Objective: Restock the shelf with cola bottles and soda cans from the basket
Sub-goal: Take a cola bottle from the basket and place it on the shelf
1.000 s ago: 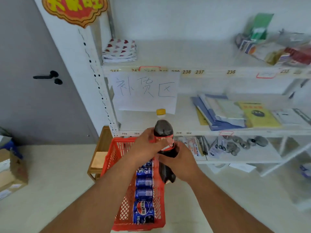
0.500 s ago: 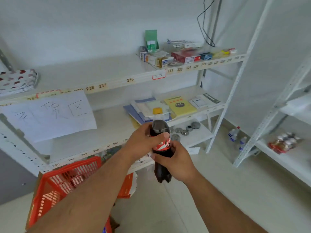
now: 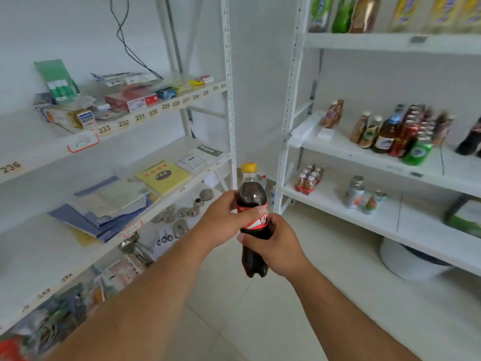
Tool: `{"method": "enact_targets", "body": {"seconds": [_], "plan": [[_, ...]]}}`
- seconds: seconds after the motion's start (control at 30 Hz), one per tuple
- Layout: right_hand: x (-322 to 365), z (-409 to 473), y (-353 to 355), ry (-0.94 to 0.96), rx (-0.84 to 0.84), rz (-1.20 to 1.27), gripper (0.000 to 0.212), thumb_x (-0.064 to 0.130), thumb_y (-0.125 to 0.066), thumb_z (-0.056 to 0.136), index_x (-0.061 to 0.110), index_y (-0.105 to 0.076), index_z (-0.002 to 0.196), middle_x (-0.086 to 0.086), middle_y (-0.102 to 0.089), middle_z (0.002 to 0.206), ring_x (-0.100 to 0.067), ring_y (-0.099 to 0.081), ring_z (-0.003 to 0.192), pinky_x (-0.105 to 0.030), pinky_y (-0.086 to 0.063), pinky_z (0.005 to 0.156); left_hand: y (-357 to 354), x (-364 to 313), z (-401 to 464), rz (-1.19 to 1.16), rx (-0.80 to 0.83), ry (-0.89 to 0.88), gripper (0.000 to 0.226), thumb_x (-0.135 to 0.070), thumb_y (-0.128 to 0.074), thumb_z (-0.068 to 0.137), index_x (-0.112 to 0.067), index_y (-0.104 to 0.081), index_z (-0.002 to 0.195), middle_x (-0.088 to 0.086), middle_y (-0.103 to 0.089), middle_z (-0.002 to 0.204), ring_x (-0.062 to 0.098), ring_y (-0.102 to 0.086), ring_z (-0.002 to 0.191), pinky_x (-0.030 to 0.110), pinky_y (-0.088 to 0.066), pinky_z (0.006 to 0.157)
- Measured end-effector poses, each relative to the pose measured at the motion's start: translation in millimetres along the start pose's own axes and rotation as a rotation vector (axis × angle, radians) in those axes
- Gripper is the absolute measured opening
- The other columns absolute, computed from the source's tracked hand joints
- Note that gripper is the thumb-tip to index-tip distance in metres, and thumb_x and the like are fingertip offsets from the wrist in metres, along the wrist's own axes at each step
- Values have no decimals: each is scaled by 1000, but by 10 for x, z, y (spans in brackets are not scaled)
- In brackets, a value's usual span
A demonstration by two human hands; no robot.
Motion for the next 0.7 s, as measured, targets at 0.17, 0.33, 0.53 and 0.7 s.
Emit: {"method": "enact_targets", "body": {"seconds": [0.17,0.33,0.53,0.7], "plan": [[-103,63,538,-17,-149,-24,55,42,-92,68,24,-67,114,7,-78,102,-9,-76,94,-39,-62,91,-537,-206,428,-31,152,-62,53,-58,-86,73,-40,-66,119,-17,-74,117,4,-69,112,37,-53,104],[-116,126,962,-32,-286,-42,42,30,-92,76,23,-70,111,7,-79,99,-7,-76,91,-31,-60,86,-940,-445,763,-51,281,-139,53,-55,-87,75,-36,-67,121,-17,-75,114,-1,-68,109,29,-53,99],[-190,145,1423,-39,-413,-20,34,26,-92,77,24,-71,104,6,-80,95,-11,-76,89,-35,-62,86,-1444,-696,1021,-63,401,-169,46,-42,-87,81,-32,-65,121,-18,-75,109,-11,-69,95,18,-55,85],[-401,169,1932,-83,-482,1,49,35,-93,72,25,-67,112,9,-79,101,-9,-76,94,-41,-62,92,-1960,-925,1199,-62,472,-183,50,-40,-87,82,-27,-64,124,-14,-74,115,-5,-68,105,17,-51,84]]}}
Point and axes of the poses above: each hand's wrist, its own z-axis towards the middle knuckle, its own y-axis out of the back of the hand, x = y × z, the point moved 8 cm from there along z, towards the middle knuckle
